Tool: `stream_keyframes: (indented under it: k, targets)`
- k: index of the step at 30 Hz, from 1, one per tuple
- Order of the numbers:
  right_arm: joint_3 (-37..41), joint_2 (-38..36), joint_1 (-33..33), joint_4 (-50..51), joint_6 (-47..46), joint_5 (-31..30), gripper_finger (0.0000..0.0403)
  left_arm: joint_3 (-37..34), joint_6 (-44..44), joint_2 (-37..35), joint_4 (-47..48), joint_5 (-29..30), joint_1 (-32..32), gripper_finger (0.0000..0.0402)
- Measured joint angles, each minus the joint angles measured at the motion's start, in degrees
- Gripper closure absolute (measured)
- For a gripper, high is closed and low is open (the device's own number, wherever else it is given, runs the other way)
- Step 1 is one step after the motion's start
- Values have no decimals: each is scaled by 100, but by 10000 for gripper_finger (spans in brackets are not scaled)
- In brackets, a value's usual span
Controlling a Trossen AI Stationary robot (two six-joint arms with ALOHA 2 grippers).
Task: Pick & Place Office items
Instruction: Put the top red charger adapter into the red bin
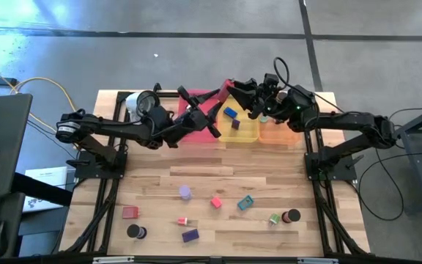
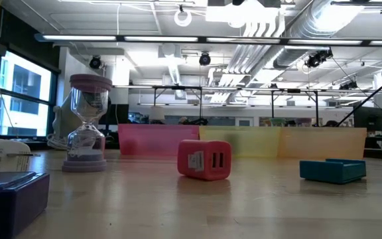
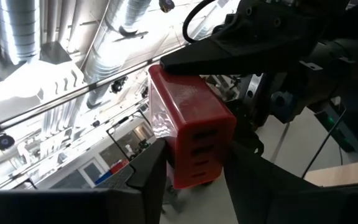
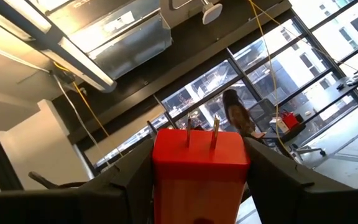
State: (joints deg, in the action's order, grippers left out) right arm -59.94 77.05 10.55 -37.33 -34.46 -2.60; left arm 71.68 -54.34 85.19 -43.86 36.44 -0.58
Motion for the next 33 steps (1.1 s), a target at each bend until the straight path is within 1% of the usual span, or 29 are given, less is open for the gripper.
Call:
stream_keyframes:
  k: [9, 14, 19, 24, 28, 31, 33]
  targets:
    - [-2, 1, -6, 83, -21, 117, 202, 0, -253, -4, -96, -17, -2, 264]
    - [-2, 1, -33, 104, -24, 108, 202, 0, -249, -4, -163, -12, -16, 265]
    - [0, 3, -37, 143, -40, 154, 197, 0, -438, -4, -177, 324, -118, 294]
    - [2, 3, -37, 165, -31, 277, 193, 0, -642, -4, -199, 454, -208, 294]
    - [7, 10, -44, 178, -27, 362, 184, 0, -877, -4, -236, 703, -314, 294]
    - [65, 10, -77, 436, -44, 785, 169, 39, -1074, -63, -517, 904, -357, 294]
    - [94, 66, -96, 636, -20, 949, 158, 61, -1241, -121, -990, 1104, -358, 294]
